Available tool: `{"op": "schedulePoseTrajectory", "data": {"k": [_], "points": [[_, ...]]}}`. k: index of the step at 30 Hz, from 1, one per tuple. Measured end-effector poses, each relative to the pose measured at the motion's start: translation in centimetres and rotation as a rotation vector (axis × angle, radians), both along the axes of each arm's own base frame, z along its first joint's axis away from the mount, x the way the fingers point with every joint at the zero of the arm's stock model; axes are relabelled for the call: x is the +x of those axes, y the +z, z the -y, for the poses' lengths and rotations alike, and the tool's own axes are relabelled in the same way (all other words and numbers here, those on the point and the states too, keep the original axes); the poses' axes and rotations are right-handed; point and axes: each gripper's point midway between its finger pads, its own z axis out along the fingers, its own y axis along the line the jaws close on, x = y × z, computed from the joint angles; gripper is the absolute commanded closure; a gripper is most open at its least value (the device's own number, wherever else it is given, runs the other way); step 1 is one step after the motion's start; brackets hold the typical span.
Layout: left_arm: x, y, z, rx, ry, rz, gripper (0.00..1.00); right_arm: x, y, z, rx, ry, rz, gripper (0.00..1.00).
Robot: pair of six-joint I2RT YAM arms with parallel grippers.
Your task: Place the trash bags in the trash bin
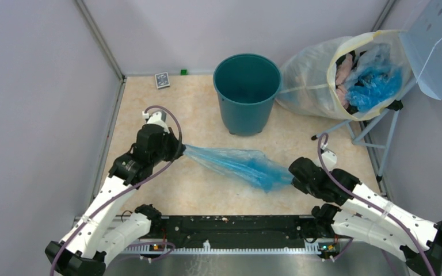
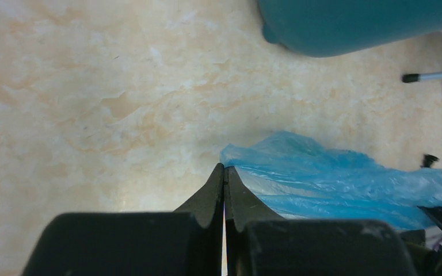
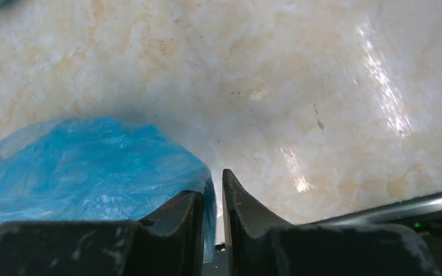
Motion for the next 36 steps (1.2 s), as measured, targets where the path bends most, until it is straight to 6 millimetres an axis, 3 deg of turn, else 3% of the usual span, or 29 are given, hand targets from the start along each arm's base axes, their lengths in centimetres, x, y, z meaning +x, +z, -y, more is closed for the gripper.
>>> {"op": "schedulePoseTrajectory", "data": {"k": [3, 8, 12, 16, 19, 21, 25, 27, 32, 36], "points": [[0.4, 1.4, 1.9, -0.057, -0.097, 0.061, 1.00, 0.6, 0.6, -1.4, -0.015, 0.143, 0.034, 0.70], [0.7, 3.4, 5.4, -0.156, -0.279, 0.130, 1.00, 2.3, 3.6, -5.8, 0.007, 0.417, 0.130, 0.70], [0.7, 3.5, 6.6, -0.169, -0.351, 0.130, 1.00, 3.4, 6.3, -8.4, 0.012, 0.566, 0.201, 0.69], [0.9, 5.6, 7.4, -0.178, -0.411, 0.181, 1.00, 3.7, 7.8, -10.5, 0.009, 0.700, 0.231, 0.68], [1.1, 7.3, 7.7, -0.179, -0.438, 0.223, 1.00, 4.0, 7.9, -10.1, -0.028, 0.689, 0.221, 0.74], [1.3, 8.0, 7.5, -0.170, -0.425, 0.237, 1.00, 4.2, 7.3, -8.4, -0.075, 0.607, 0.184, 0.77], [2.2, 7.8, 5.3, -0.097, -0.293, 0.211, 1.00, 4.3, 5.9, -4.0, -0.157, 0.395, 0.101, 0.72], [2.4, 7.6, 4.5, -0.070, -0.259, 0.210, 1.00, 4.2, 6.0, -3.3, -0.158, 0.370, 0.100, 0.69], [1.9, 8.6, 5.1, -0.080, -0.326, 0.267, 1.00, 3.6, 7.8, -5.5, -0.052, 0.506, 0.188, 0.43], [1.2, 10.4, 7.0, -0.121, -0.465, 0.361, 1.00, 3.3, 9.6, -7.8, 0.024, 0.653, 0.278, 0.41]]}}
